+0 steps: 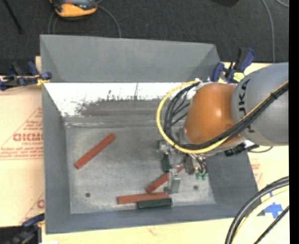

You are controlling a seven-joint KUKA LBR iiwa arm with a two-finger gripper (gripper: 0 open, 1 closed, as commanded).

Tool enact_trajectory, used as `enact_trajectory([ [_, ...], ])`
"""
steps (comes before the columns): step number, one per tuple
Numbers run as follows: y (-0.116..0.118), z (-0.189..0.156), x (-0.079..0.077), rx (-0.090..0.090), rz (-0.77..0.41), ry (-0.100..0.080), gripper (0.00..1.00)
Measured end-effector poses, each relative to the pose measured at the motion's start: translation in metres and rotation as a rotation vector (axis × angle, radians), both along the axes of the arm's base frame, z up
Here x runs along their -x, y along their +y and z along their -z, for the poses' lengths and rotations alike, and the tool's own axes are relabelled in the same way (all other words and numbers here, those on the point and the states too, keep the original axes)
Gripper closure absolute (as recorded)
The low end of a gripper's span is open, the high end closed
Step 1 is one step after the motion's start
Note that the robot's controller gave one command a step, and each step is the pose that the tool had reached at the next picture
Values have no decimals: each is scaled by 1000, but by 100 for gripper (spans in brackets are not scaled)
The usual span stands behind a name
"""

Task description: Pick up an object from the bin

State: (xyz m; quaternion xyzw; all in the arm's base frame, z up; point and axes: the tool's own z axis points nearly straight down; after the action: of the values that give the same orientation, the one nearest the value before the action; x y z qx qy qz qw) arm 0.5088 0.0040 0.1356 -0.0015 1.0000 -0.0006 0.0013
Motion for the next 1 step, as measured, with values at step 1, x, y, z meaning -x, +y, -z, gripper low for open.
enact_trajectory([
  [1,0,0,0,0,0,0,0],
])
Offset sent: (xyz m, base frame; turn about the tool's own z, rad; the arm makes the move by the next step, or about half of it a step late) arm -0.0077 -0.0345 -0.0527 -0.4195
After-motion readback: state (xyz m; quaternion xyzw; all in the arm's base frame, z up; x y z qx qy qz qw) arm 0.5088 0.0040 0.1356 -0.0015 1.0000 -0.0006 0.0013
